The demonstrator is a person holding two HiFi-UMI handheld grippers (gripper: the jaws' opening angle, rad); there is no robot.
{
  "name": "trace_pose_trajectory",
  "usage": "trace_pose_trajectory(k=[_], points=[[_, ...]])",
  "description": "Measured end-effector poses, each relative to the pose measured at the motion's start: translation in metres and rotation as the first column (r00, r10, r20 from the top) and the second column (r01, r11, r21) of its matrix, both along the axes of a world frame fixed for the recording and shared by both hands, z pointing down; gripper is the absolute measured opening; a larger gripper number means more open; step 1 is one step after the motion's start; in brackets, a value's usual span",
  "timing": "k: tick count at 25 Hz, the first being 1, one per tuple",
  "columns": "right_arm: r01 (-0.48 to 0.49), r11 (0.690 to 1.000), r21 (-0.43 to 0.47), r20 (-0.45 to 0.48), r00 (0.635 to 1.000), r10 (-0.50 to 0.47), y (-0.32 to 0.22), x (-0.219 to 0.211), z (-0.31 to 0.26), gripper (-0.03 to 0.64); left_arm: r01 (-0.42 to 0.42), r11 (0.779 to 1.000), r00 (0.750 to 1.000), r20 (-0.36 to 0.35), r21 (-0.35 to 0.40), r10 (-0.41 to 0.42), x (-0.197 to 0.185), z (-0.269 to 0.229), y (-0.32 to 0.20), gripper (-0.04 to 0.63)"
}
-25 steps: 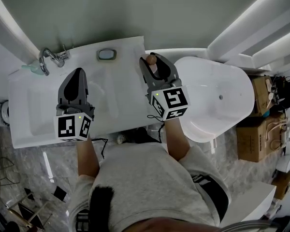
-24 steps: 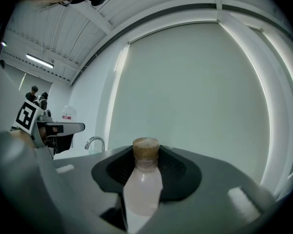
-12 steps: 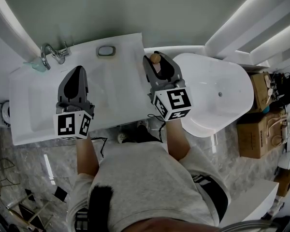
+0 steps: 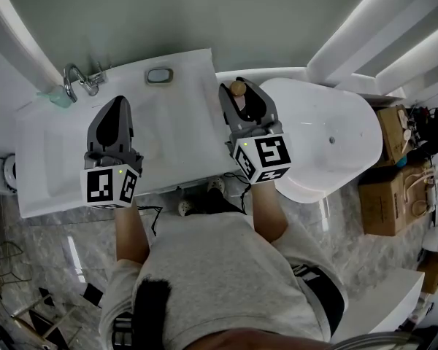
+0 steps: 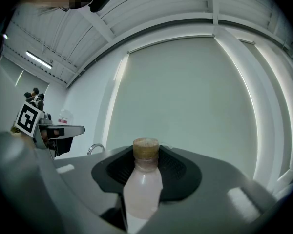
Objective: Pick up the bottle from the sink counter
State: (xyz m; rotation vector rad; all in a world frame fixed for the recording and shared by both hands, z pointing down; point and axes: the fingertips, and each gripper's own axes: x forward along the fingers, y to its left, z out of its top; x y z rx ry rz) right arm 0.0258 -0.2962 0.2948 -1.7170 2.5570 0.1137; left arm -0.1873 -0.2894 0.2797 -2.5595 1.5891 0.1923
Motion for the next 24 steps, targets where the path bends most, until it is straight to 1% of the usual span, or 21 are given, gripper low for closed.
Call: trace_pose_trajectory(k=[7,19,24], points=[[-0.008,1.000,0.012,0.006,1.000,0.008,0.006,0.000,-0.003,0.149,-0.007,1.000,1.000,-0.003,0.006,0.007,-0.001,-0.003,0.004,0.008],[-0.003,1.000,0.021,0.010,1.000,0.003,0.004,-0.004,-0.005,0.149,0.018,1.000,1.000,-0.017,0.006,-0.018,-0.013,0.000,0.006,0.008],[0.002,1.000,0.026,0.008,1.000,-0.002,0.006,-0.005,-0.007,0.149,0.018,1.000,1.000,-0.011,0.001,-0.018,-0.013,0.000,0.008,0.008]])
